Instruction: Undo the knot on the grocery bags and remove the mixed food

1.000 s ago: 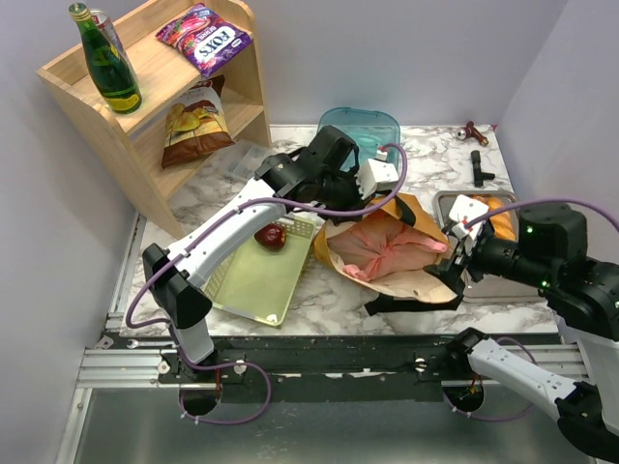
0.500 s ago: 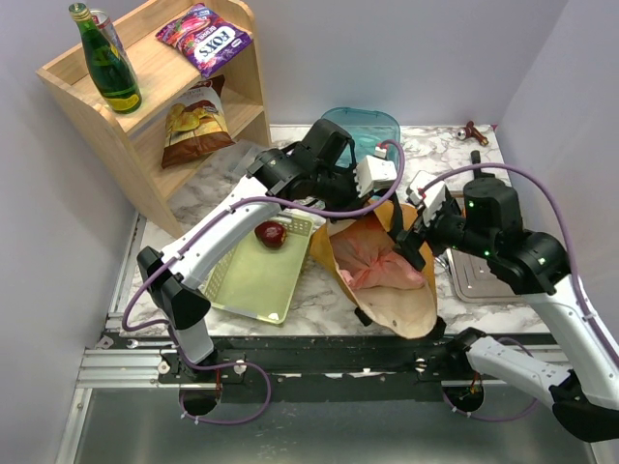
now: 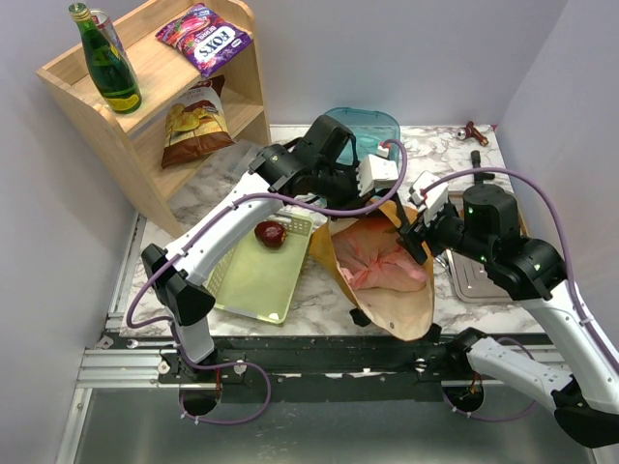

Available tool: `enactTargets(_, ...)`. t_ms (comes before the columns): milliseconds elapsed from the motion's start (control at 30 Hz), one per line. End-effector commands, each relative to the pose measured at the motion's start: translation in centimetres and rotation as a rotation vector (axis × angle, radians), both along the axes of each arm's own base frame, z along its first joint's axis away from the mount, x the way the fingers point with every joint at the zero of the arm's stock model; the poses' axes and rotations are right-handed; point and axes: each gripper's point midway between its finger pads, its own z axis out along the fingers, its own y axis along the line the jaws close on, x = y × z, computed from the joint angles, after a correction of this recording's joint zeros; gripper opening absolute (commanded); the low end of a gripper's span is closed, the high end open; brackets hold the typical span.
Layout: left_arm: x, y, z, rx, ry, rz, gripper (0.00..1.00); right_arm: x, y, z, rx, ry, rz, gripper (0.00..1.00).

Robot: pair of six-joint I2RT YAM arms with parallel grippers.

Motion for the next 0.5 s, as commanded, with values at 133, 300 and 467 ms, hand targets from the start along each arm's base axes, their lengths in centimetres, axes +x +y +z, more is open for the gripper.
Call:
enactTargets(133,-1.5,-1.7,5.9,-0.195,-0.065,-0.125,0.15,-3.2,0.5,-1.2,0.046,0.112,0.073,0.01)
enactTargets(300,1.0,-1.1,7.6,-0.197,-0.182,-0.033,0.37,-5.3,1.4,1.6,0.237,0.224,0.060,0.01)
enactTargets(467,-4.8,0.2,11.5,-0.289,-0.156,-0.083,0.60,-2.9,0.5,0.7,0.276,0.226,-0.079,0.01)
